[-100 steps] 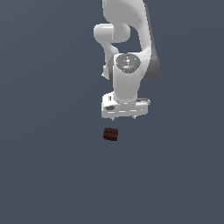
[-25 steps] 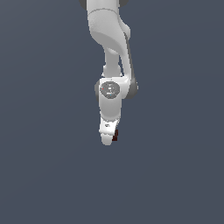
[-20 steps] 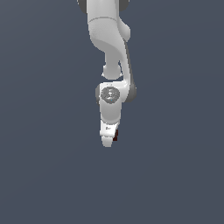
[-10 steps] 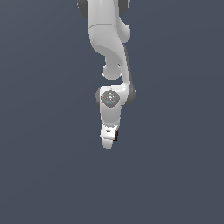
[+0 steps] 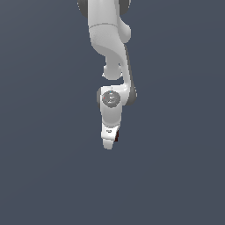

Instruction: Pick up the object and move it to a goal position.

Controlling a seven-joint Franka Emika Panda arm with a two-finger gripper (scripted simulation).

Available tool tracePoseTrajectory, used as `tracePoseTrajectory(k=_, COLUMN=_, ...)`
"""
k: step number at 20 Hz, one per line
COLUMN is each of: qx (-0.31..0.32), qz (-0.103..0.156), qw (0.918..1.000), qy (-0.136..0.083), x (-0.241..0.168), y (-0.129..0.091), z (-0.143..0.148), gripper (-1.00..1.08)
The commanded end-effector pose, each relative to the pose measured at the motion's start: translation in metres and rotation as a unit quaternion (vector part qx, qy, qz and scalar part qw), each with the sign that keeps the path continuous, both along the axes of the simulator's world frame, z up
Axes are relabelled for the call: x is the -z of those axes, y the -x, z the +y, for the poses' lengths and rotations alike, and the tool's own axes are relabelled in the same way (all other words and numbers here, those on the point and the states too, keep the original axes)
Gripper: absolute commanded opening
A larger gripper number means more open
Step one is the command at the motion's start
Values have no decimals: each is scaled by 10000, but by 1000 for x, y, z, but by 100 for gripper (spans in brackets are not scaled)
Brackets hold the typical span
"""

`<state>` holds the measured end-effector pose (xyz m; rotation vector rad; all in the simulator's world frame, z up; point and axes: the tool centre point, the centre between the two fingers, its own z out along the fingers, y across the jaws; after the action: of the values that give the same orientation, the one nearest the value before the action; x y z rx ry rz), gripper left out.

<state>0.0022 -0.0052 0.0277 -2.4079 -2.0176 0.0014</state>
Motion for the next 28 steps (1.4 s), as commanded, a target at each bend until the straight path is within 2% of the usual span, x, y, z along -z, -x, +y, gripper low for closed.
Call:
tracePoseTrajectory(k=1, qx=-5, qz=-7, qw=10000, qy=-1, x=-3, y=1, z=5, gripper=-100)
tracePoseTrajectory(k=8, qx=-5, qz=-7, qw=10000, qy=1, x=-26, y=11, z=49, gripper=-100)
tracePoseTrajectory(k=21, qx=-7, qz=-4, qw=10000, qy=3, x=-96, y=40, z=186, gripper=-100)
tracePoseTrajectory(k=28, qx=-5, qz=-4, qw=10000, qy=-1, x=-114, y=45, z=220, gripper=-100)
